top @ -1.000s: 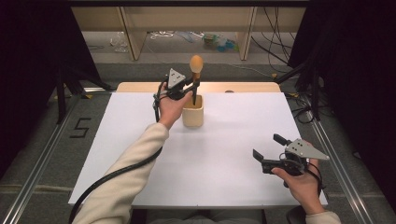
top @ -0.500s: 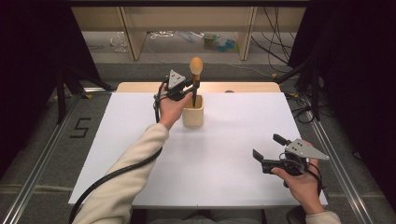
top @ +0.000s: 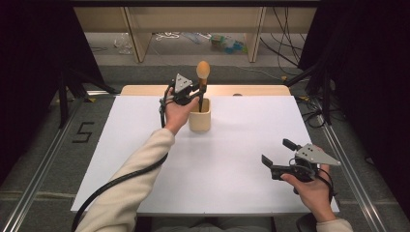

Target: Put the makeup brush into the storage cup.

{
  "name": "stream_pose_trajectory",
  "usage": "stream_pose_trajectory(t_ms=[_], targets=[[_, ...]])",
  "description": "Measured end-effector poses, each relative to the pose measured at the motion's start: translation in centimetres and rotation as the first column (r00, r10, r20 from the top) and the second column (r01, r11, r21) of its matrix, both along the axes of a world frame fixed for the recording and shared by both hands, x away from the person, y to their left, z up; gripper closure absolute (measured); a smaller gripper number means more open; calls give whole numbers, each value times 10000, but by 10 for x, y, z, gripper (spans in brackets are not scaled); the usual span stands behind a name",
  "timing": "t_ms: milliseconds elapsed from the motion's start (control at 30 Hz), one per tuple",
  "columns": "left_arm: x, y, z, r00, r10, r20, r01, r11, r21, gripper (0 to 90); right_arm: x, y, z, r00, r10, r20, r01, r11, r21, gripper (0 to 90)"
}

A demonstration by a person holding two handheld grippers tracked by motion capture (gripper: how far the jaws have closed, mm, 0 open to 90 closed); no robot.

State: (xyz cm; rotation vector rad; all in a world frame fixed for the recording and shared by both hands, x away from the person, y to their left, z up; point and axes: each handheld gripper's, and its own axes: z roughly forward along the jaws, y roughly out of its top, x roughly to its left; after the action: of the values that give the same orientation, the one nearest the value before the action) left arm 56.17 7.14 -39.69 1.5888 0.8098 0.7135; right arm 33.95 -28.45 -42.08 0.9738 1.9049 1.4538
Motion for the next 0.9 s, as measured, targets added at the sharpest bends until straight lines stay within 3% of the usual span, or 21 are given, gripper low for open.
stream_pose_trajectory(t_ms=[900], targets=[[0, -3, -11, 9998, 184, -28, -185, 9998, -84, 684, 0, 0, 0, 9999, 96, -53, -96, 9999, 82, 62]])
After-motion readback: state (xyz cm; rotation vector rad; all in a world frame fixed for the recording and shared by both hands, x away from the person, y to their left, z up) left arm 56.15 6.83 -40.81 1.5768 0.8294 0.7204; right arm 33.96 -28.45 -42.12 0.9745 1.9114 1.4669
